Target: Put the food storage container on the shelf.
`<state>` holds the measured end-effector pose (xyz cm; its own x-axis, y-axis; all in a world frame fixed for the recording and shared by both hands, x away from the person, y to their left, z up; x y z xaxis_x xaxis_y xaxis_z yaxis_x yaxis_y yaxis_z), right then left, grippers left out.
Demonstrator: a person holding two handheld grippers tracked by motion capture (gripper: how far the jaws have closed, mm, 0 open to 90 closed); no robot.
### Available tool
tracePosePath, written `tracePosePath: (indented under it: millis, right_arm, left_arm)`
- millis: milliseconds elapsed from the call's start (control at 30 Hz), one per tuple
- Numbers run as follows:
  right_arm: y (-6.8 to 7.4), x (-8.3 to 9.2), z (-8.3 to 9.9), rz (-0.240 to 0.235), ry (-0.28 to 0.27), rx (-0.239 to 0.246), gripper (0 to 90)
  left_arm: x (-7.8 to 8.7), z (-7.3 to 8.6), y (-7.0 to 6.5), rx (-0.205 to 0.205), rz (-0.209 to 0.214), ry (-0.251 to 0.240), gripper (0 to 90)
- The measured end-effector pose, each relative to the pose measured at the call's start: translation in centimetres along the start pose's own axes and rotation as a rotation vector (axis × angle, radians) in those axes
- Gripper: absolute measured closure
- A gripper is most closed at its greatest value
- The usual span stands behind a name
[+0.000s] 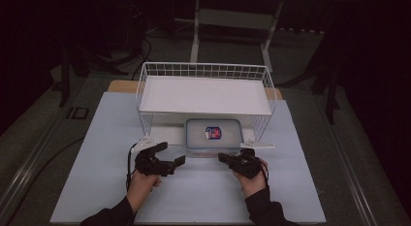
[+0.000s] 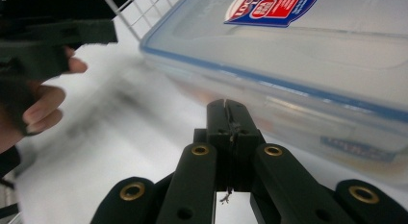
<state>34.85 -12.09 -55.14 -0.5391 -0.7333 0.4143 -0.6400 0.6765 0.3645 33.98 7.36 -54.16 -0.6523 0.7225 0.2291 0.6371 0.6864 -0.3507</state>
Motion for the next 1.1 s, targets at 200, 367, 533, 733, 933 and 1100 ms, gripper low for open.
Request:
tracePosePath:
  millis: [200, 367, 533, 733, 933, 1100]
  right_arm:
    - [0.0, -1.2, -0.7, 0.0, 0.0, 0.028, 89.8]
    - [-0.5, -2.0, -1.3, 0.009, -0.011, 0.021, 89.8]
    - [-0.8, -3.0, -2.0, 0.02, -0.015, 0.026, 89.8]
    - [-1.1, -4.4, -2.3, 0.047, -0.01, 0.045, 89.8]
    - [-2.3, -5.7, -2.0, 0.067, 0.003, -0.001, 89.8]
    - [-2.8, -6.2, -2.5, 0.082, -0.008, -0.013, 89.7]
  left_arm:
    - [0.2, -0.5, -0.2, -0.024, -0.002, -0.034, 0.9]
    - [0.3, -0.5, 0.0, -0.024, -0.003, -0.039, 0.9]
    - [0.3, -0.4, 0.0, -0.032, -0.004, -0.04, 0.9]
    - [0.3, -0.3, 0.0, -0.042, -0.004, -0.035, 0.9]
    - [0.4, -0.4, 0.2, -0.041, -0.007, -0.042, 0.9]
    - [0.3, -0.3, 0.2, -0.037, -0.007, -0.037, 0.9]
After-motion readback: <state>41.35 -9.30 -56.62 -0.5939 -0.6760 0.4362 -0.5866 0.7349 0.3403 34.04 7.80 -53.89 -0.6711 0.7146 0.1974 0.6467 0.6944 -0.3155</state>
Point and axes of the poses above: each handheld gripper's, and its own axes: x roughly backward along the jaws, z roughly out of its underside, y roughly to its left, the point moved 9 cm from there along -x, roughly forward along the jaws, and after that the axes turned 7 degrees about -y, right-handed, at the moved point
